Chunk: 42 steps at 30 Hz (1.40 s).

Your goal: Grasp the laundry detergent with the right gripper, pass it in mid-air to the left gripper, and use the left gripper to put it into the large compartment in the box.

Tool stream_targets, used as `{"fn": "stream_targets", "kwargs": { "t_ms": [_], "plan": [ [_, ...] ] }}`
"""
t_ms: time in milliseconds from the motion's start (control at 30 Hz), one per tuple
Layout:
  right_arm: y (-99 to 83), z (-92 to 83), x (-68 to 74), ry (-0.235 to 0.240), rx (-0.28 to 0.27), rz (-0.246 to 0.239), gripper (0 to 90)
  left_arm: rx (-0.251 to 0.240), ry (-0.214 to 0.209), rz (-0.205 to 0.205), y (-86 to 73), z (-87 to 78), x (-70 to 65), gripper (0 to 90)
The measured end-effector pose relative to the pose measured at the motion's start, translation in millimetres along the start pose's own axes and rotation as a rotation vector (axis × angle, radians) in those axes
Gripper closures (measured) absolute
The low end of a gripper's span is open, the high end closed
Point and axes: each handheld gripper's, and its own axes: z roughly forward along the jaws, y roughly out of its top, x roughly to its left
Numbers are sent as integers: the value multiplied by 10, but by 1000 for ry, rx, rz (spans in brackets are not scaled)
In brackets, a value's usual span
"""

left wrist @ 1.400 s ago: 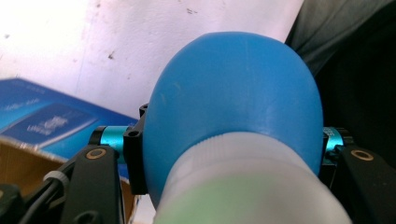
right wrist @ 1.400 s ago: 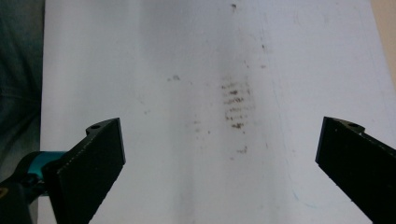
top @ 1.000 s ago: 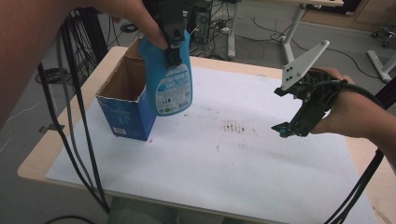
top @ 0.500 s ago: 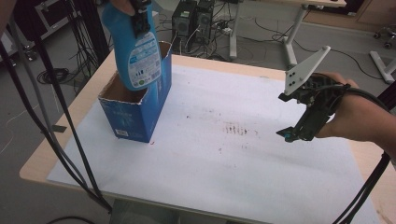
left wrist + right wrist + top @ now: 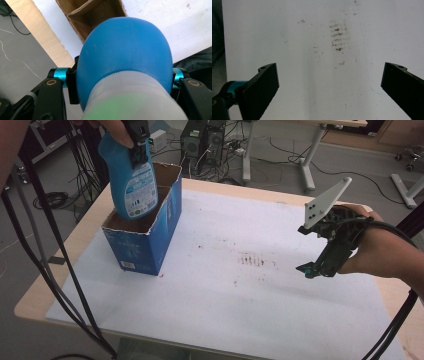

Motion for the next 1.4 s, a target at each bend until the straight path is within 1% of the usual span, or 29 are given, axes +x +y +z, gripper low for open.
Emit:
{"fn": "stream_targets", "kwargs": {
  "t_ms": [100,167,267,367,400,433,600,633,700,733,833,933,967,1067,1133,1233,1400],
  "plan": [
    [11,22,4,4,7,2,6,10,2,25,23,163,19,385],
    [18,43,5,8,8,4,6,19,4,63,36,275,27,384],
    [30,64,8,13,17,6,6,16,-3,98,50,454,40,384],
    [37,80,8,15,20,4,6,24,-8,159,64,635,46,384],
    [37,86,9,15,20,7,6,35,-10,192,71,693,53,385],
    [38,91,9,17,23,9,6,38,-11,215,77,755,54,384],
    [32,121,8,22,31,16,6,40,-18,303,107,1014,68,384],
    [31,128,7,21,31,14,6,32,-21,306,107,1064,64,384],
    [28,137,7,25,36,17,6,40,-15,353,116,1146,71,384],
    [26,143,5,26,34,17,6,35,-14,370,115,1193,65,384],
    [22,160,0,28,40,17,6,39,-9,448,119,1309,56,384],
    [19,181,2,33,41,21,6,41,-6,507,125,1401,35,384],
    [18,185,0,34,43,20,6,44,-7,520,130,1431,32,384],
    [12,201,0,36,42,23,6,47,-7,545,136,1509,30,383],
    [5,212,-1,39,43,22,6,26,-17,546,137,1504,48,383],
    [-12,235,2,42,44,26,6,28,-23,546,128,1513,66,383],
    [-36,267,2,45,40,33,6,45,-29,542,133,1515,64,378]
  ]
}}
